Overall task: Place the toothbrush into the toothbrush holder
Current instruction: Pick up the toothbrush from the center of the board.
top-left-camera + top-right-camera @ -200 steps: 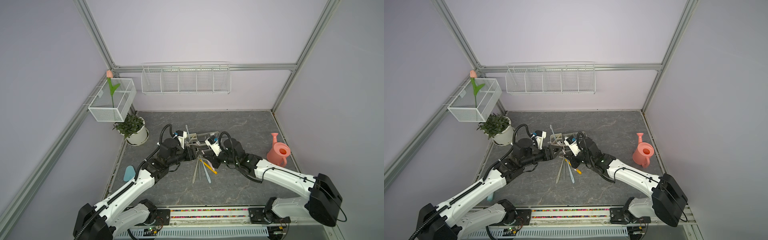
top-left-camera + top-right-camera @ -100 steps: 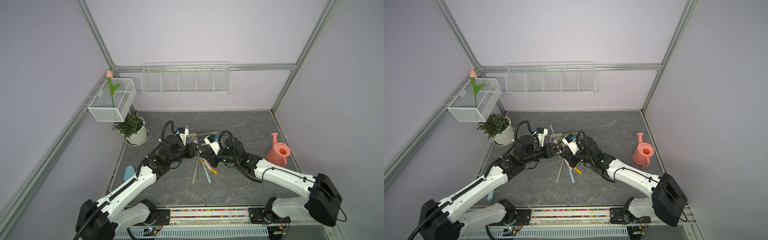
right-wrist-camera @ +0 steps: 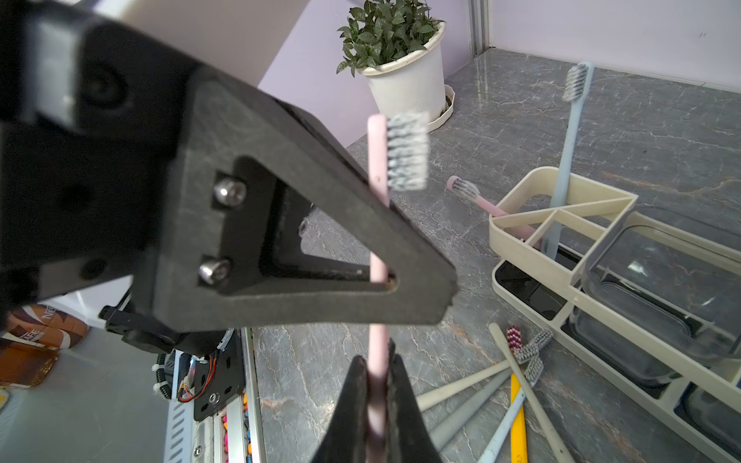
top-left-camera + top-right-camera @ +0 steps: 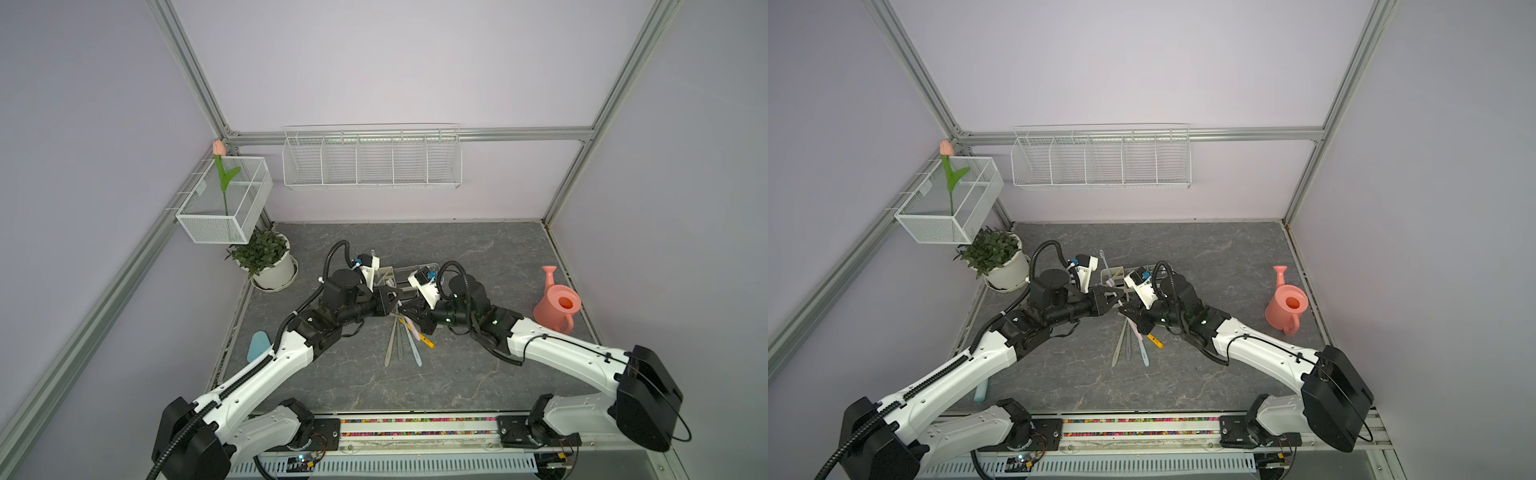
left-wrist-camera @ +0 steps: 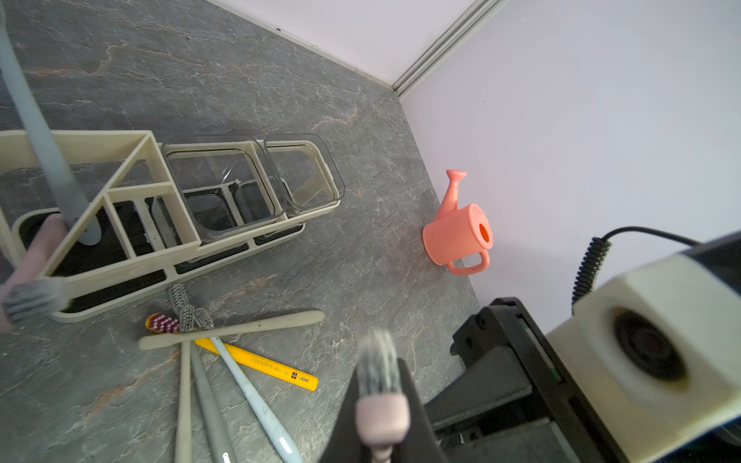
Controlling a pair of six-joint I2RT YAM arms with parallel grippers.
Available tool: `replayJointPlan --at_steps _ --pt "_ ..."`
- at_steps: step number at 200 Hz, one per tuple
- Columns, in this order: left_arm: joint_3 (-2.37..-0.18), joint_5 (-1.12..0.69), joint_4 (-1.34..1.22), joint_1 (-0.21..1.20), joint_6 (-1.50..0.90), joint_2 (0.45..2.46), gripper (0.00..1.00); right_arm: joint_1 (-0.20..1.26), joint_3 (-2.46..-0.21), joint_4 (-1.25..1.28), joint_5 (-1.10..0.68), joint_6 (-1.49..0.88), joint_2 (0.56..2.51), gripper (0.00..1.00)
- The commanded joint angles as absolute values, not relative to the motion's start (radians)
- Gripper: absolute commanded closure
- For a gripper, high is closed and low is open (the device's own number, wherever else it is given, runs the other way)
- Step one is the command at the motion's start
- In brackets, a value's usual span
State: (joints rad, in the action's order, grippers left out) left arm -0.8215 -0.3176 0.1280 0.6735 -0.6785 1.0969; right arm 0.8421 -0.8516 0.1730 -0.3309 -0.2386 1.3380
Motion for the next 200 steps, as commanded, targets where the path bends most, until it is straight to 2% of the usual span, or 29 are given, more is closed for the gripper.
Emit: replayJointPlan --at_steps 1,75,110,123,146,200 --pt "-0.846 -0.317 0.117 0.673 -0.672 1.088 0.92 0.849 -0.868 0.238 -0.367 -0.267 1.344 0.90" --pt "-0.842 -0.323 0.085 0.674 -0.695 1.095 0.92 0.851 -0.851 0.334 -0.378 -0.346 1.366 0.92" --pt "-0.835 -0.312 0.081 0.675 -0.713 1.082 0.76 0.851 -0.844 0.384 -0.337 -0.408 1.392 0.93" --pt "-0.833 -0.309 0.080 0.675 -0.714 1.074 0.74 0.852 -0.844 0.405 -0.334 -0.432 1.404 0.93" --pt "-0.830 -0.313 0.077 0.675 -0.706 1.064 0.82 0.852 -0.848 0.423 -0.331 -0.448 1.413 0.93" --pt "-0.822 -0.301 0.077 0.675 -0.701 1.054 0.88 0.854 -0.843 0.397 -0.286 -0.456 1.388 0.93"
